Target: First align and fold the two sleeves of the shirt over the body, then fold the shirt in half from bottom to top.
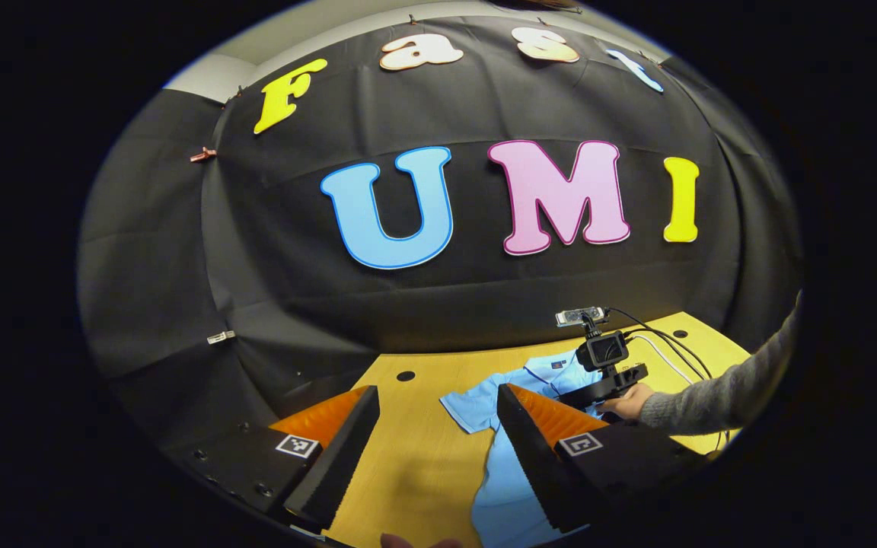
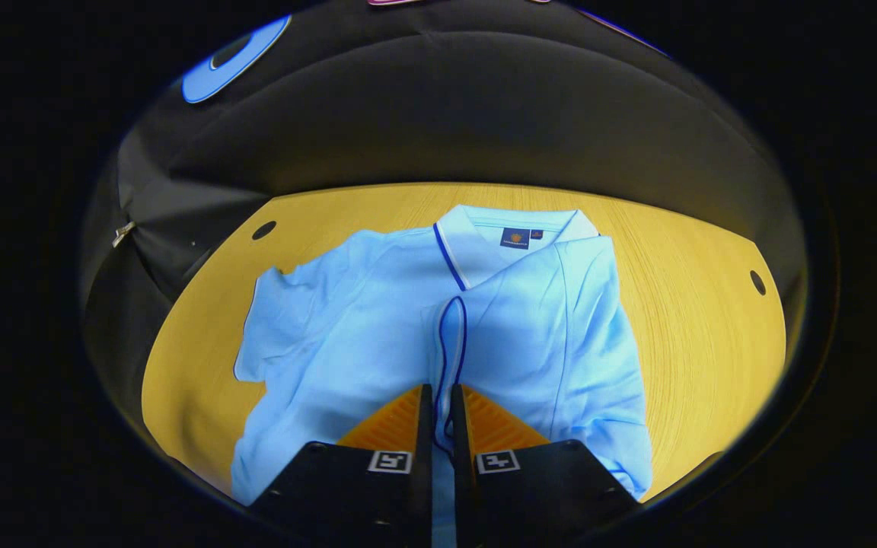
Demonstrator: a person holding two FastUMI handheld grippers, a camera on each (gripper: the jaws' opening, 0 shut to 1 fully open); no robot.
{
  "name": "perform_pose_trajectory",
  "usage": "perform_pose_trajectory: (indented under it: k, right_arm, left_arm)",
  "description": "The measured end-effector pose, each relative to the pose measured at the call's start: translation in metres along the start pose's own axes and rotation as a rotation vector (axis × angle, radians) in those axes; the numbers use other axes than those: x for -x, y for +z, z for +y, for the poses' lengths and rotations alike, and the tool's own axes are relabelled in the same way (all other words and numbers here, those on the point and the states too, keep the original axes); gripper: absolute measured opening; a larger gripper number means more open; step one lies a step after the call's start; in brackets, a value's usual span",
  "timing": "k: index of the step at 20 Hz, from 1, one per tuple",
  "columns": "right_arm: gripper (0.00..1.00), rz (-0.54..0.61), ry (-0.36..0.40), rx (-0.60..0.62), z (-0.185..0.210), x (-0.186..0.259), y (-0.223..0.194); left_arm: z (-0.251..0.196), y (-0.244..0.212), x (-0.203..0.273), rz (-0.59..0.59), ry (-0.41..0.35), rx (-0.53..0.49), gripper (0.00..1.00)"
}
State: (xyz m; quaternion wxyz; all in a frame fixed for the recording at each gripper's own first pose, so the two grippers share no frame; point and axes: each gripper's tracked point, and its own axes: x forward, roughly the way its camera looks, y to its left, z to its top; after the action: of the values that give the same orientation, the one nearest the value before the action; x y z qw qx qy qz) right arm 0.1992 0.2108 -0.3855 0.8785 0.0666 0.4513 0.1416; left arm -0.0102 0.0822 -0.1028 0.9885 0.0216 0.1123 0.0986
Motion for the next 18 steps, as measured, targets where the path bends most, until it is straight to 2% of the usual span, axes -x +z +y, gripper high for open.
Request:
perform_pose_trajectory:
  k: [2,5,8,10,11,12,18]
  right_arm:
    - [0.34,-0.009,0.016,-0.008,0.008,0.0,0.001]
    - [0.71,-0.031,0.019,0.008,0.016,0.001,0.002]
    - [0.88,-0.066,0.031,0.013,0.023,0.006,0.007]
    - [0.94,-0.102,0.024,0.024,0.022,0.012,0.014]
    - [0.85,-0.124,0.024,0.028,0.021,0.016,0.019]
    - [0.94,-0.157,0.027,0.037,0.021,0.025,0.027]
    - [0.94,-0.343,0.041,0.089,0.019,0.098,0.058]
  left_arm:
    - [0.0,0.001,-0.001,0.001,-0.002,0.002,0.99]
    - [0.001,-0.002,-0.003,0.007,-0.007,0.0,0.98]
    - [0.002,-0.005,-0.008,0.015,-0.011,0.001,0.99]
    - [0.003,-0.004,-0.009,0.016,-0.015,0.001,0.98]
    - [0.003,-0.004,-0.01,0.017,-0.018,0.001,0.99]
    - [0.002,-0.005,-0.013,0.017,-0.025,0.0,0.99]
    - [-0.008,-0.012,-0.045,0.018,-0.072,0.02,0.99]
